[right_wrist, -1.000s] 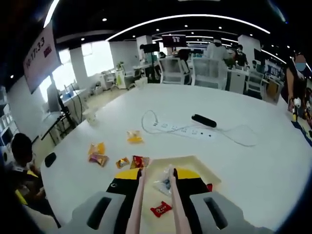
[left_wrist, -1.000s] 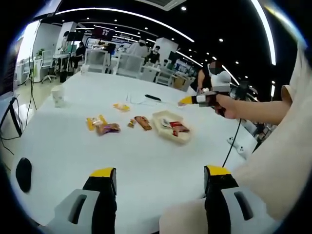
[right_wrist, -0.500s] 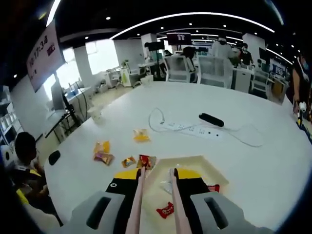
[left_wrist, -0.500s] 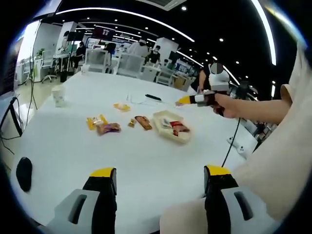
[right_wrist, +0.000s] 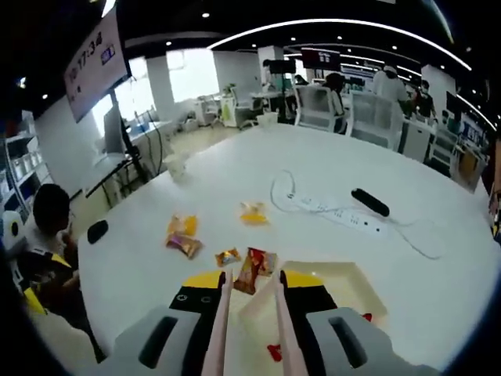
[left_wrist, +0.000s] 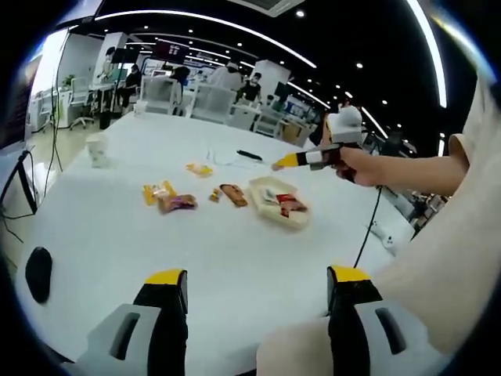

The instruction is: Place the target food into the container with the food tongs after gripping and lifting it, then release it inside without dropping or visibly crushing the food.

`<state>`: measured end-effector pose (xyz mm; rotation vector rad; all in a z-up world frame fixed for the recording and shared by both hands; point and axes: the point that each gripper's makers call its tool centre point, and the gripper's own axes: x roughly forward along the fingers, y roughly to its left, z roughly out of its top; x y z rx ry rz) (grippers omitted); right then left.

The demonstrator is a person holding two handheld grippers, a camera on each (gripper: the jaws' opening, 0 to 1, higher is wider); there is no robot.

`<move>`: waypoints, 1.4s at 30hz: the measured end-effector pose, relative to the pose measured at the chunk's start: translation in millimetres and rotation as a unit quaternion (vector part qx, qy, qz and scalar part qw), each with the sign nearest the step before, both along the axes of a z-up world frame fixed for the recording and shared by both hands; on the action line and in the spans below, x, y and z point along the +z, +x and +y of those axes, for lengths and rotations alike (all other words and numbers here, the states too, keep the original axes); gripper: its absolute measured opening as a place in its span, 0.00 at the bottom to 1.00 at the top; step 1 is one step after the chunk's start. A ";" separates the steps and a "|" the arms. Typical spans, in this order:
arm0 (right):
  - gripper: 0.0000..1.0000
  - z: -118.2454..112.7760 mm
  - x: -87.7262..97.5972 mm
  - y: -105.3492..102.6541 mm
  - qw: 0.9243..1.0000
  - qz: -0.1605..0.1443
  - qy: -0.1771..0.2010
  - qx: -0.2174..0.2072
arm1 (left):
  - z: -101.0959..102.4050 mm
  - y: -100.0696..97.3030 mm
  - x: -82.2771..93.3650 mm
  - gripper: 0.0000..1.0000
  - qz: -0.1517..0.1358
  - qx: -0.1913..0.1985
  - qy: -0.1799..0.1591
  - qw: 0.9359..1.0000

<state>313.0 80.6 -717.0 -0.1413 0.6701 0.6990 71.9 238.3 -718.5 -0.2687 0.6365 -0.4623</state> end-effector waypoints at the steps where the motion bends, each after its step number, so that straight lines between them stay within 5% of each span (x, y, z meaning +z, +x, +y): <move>1: 0.27 3.9 -0.8 -0.1 1.000 0.002 0.001 0.004 | 0.1 0.3 -0.5 0.72 0.001 0.000 0.001 1.000; 23: 0.27 38.6 -31.7 1.4 0.999 0.032 -0.019 0.025 | 13.2 -1.4 -5.6 0.71 0.012 0.008 0.002 1.000; 42: 0.28 44.8 -71.6 20.5 0.997 0.060 -0.037 0.017 | 22.9 7.2 -10.1 0.72 0.024 0.001 0.002 1.000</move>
